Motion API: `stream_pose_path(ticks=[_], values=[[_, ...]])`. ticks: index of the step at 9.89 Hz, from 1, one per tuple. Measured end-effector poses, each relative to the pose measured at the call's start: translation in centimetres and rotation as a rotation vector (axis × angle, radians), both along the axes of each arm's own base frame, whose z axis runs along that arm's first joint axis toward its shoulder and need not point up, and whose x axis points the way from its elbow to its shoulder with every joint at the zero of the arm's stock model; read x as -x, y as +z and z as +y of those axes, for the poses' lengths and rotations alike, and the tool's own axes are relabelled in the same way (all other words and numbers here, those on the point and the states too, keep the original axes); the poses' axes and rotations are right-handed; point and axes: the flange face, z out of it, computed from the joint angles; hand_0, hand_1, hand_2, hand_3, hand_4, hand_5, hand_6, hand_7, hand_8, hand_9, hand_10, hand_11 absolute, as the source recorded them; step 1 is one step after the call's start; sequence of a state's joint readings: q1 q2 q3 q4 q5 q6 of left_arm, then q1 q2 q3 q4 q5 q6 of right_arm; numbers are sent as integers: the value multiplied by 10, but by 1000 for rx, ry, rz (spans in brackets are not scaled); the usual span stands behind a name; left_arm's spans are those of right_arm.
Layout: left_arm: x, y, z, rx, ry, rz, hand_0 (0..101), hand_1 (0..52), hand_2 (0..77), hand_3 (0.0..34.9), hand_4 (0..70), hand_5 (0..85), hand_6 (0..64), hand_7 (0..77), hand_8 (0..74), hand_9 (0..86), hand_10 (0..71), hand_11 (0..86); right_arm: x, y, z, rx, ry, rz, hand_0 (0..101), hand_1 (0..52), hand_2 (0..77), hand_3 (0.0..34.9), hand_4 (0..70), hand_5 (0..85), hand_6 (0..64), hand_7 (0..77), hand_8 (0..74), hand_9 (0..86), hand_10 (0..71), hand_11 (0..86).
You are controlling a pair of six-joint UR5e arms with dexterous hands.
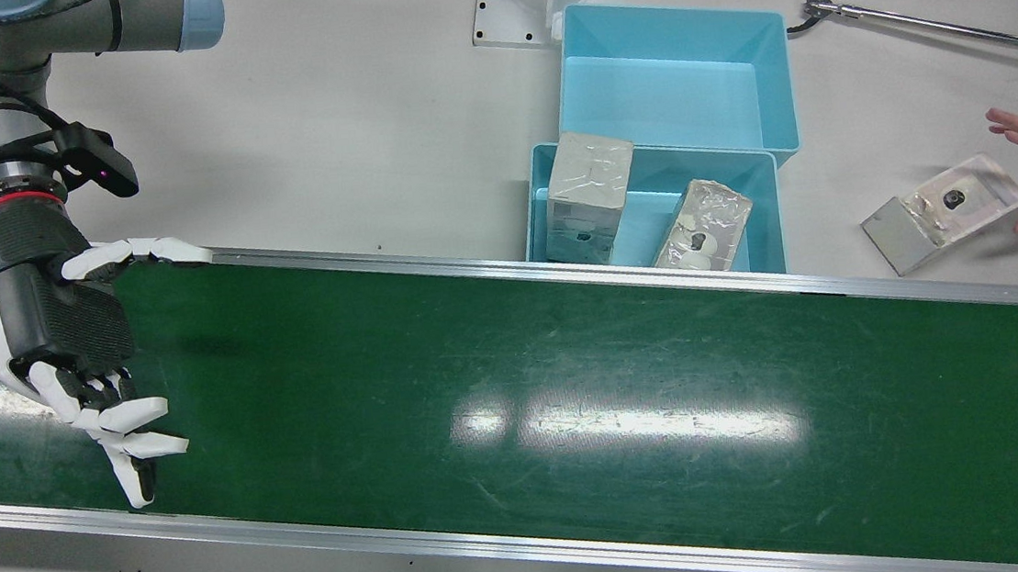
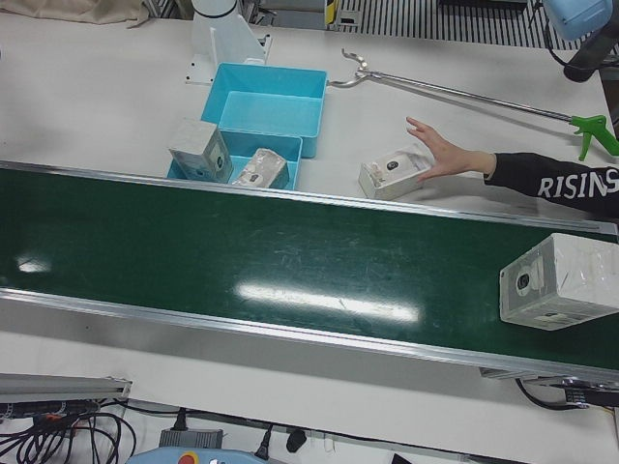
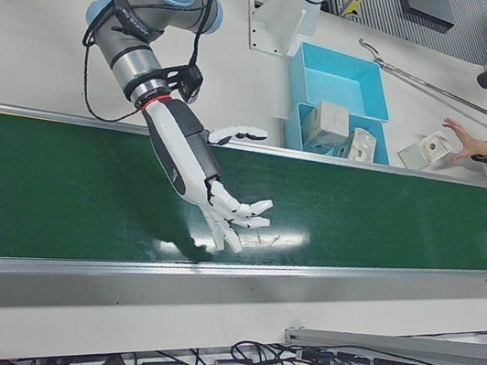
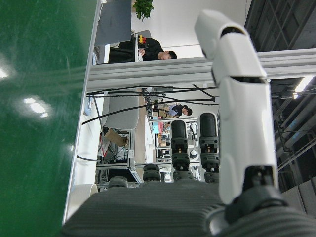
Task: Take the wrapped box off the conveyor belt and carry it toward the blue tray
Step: 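Move the right hand down beside the conveyor belt, fingers open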
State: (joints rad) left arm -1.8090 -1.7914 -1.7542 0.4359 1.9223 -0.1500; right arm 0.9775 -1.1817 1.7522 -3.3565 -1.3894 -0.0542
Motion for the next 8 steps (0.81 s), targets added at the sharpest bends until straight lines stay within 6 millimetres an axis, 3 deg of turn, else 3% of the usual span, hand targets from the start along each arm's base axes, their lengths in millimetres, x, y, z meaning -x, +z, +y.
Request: stream_pose_path(ticks=[2, 3, 4, 8], values=[[0, 0, 0, 0, 0, 0, 0, 0, 11, 0, 0, 11, 0, 0, 0, 0, 5, 0, -3, 9, 4, 28, 5, 26, 505, 191, 235, 97, 142, 355, 44, 251, 16, 65, 0, 16], [0, 0, 0, 0, 0, 0, 0, 0, 11, 0, 0, 11, 5, 0, 0, 0, 5, 0, -3, 10, 4, 31, 6, 27, 506, 196, 235, 100, 98, 344, 44, 218, 16, 65, 0, 16], [0, 0, 0, 0, 0, 0, 0, 0, 5, 0, 0, 11, 5, 5, 0, 0, 5, 0, -4, 10, 5, 30, 7, 24, 506, 196, 235, 100, 98, 344, 44, 218, 16, 65, 0, 16], [0, 0, 0, 0, 0, 0, 0, 0, 5, 0, 0, 11, 5, 5, 0, 0, 5, 0, -4, 9, 5, -3, 5, -1, 490, 142, 169, 94, 82, 311, 22, 175, 5, 60, 0, 16]])
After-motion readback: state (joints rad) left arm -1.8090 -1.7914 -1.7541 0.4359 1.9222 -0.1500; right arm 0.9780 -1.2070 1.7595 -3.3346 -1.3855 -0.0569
